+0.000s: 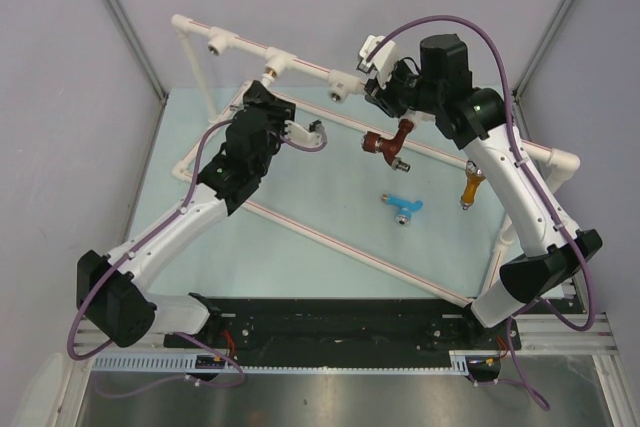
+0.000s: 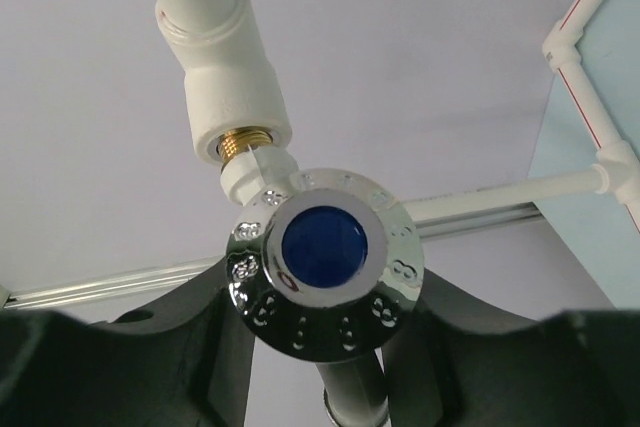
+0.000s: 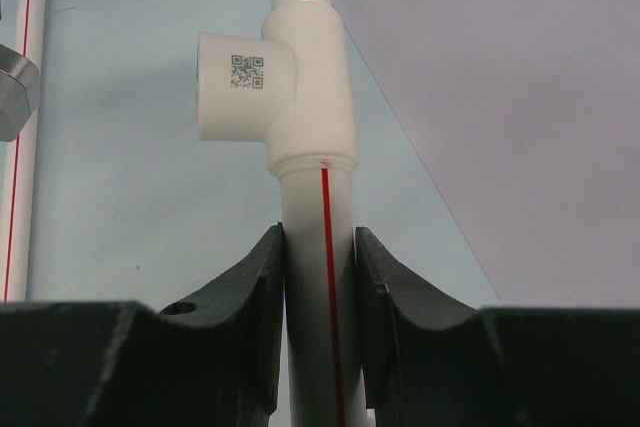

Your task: Install the water faucets

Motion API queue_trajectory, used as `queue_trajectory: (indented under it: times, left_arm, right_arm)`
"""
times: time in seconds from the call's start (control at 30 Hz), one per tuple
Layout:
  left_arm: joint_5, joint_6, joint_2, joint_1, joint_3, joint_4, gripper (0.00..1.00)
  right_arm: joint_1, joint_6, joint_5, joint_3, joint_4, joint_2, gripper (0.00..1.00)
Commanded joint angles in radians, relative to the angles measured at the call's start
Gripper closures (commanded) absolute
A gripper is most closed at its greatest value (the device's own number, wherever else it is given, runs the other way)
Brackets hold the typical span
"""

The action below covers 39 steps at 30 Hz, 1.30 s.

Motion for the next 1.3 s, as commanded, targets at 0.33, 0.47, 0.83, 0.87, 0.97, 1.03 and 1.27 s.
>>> queue_trajectory:
  times: [0.33, 0.47, 0.83, 0.87, 0.97, 1.03, 1.27]
  left_arm:
    - [0.059, -0.157, -0.030, 0.013, 0.003, 0.071, 0.90]
    - [0.103, -0.309, -0.071, 0.015, 0.010, 0.046, 1.00]
    - [0.347, -1.058, -0.263, 0.085, 0.037, -0.053, 1.00]
    - [0.373, -1.119, -0.280, 0.111, 0.038, -0.061, 1.00]
    - [0.499, -1.326, -0.333, 0.175, 0.026, -0.094, 1.00]
    - [0.588, -1.456, -0.372, 0.209, 0.009, -0.100, 0.99]
    - [0.775, -1.797, -0.458, 0.323, -0.058, -0.062, 1.00]
  right_arm:
    - [0.067, 0.062, -0.122, -0.021, -0.195, -0.062, 1.00]
    - [0.067, 0.067, -0.119, -0.019, -0.193, -0.062, 1.00]
    - [0.062, 0.101, -0.095, -0.019, -0.161, -0.071, 1.00]
    - [0.060, 0.107, -0.093, -0.019, -0.158, -0.071, 1.00]
    - [0.051, 0.128, -0.093, -0.016, -0.141, -0.070, 1.00]
    - [0.050, 0.141, -0.087, -0.016, -0.134, -0.068, 1.00]
    - [0.047, 0.176, -0.085, -0.015, -0.104, -0.073, 1.00]
